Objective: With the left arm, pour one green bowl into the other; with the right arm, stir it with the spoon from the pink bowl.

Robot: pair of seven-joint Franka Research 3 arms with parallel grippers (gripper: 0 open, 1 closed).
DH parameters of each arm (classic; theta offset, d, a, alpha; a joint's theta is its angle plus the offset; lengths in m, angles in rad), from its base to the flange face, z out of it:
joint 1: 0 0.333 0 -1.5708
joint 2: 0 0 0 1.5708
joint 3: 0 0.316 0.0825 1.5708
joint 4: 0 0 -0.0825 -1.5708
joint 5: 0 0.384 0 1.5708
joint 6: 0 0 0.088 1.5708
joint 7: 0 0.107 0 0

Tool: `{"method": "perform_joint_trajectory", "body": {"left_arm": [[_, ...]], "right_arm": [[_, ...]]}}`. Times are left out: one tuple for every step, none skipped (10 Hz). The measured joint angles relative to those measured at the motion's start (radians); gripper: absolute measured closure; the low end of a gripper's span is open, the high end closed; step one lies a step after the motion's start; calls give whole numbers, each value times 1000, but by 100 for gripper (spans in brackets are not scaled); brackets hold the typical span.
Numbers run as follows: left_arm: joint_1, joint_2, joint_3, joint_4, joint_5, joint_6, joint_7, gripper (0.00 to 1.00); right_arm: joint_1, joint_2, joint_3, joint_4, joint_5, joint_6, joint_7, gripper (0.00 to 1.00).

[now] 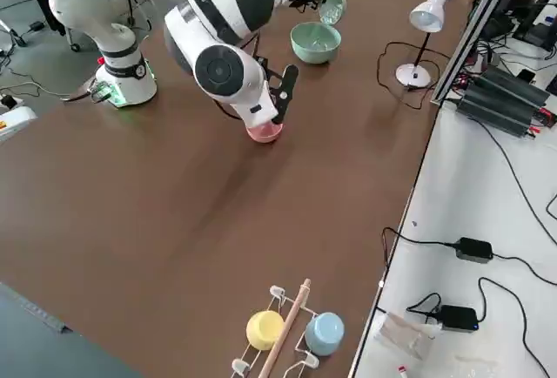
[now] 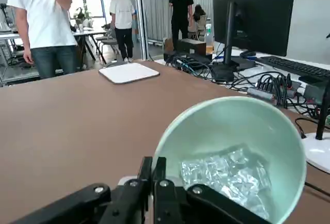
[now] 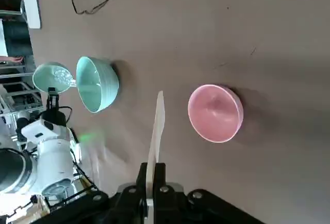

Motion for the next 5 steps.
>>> {"method": "perform_joint_trajectory", "body": {"left_arm": [[-5, 4, 0, 0, 26, -12, -5, 96], [-10, 4, 1, 3, 53, -32, -5, 96], [-15, 4, 2, 8, 78, -48, -5, 96], [-18, 5, 5, 8, 96, -59, -5, 96], [-21, 15, 7, 7, 120, -79, -5, 96]], "right_arm": [[16, -25, 0, 0, -14, 10, 45, 94], [41, -58, 1, 0, -38, 23, 102, 94], [72, -95, 2, 0, -65, 42, 163, 94], [105, -131, 3, 0, -91, 62, 225, 94], [138, -156, 4, -1, -120, 79, 283, 94]]}}
